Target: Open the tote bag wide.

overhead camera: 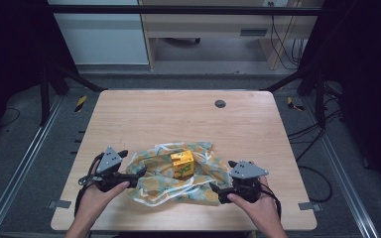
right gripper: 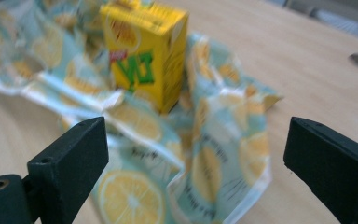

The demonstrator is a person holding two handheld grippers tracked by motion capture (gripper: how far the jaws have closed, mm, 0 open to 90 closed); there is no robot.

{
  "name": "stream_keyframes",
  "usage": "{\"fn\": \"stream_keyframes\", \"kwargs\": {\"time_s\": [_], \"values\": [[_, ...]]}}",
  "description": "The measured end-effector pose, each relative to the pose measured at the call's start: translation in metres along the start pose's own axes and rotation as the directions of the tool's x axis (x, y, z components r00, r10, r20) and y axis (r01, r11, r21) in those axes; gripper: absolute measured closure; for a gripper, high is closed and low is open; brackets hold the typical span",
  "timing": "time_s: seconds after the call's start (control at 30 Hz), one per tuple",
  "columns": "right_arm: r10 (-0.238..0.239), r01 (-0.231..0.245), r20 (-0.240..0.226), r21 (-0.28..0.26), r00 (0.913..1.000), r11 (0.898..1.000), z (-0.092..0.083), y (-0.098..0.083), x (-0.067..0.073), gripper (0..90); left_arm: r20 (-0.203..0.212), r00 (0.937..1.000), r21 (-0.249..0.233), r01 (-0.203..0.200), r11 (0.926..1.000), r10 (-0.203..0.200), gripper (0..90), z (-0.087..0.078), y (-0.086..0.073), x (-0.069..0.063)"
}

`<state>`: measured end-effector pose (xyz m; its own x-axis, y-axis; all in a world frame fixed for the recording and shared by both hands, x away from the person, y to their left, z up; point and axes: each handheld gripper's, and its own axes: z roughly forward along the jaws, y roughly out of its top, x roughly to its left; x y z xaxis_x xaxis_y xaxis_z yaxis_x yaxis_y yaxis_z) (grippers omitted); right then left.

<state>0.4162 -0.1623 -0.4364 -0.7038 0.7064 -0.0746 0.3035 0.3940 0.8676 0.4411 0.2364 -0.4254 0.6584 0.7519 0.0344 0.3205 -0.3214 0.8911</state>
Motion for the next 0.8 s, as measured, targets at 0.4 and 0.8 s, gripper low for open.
{"fn": "stream_keyframes", "kwargs": {"time_s": [0.4, 0.8], "values": [[0.027, -0.015, 0.125, -0.092, 0.9918, 0.996, -0.015, 0.041, -0.026, 7.3, -0.084, 0.9954, -0.067, 0.041, 0.9969, -0.047, 5.9, -0.04, 0.015, 0.026], [0.148, -0.125, 0.209, -0.12, 0.9667, 0.985, -0.022, 0.041, -0.059, 8.2, -0.175, 0.9768, -0.085, 0.109, 0.9904, -0.123, 5.8, -0.061, 0.001, 0.065]]}}
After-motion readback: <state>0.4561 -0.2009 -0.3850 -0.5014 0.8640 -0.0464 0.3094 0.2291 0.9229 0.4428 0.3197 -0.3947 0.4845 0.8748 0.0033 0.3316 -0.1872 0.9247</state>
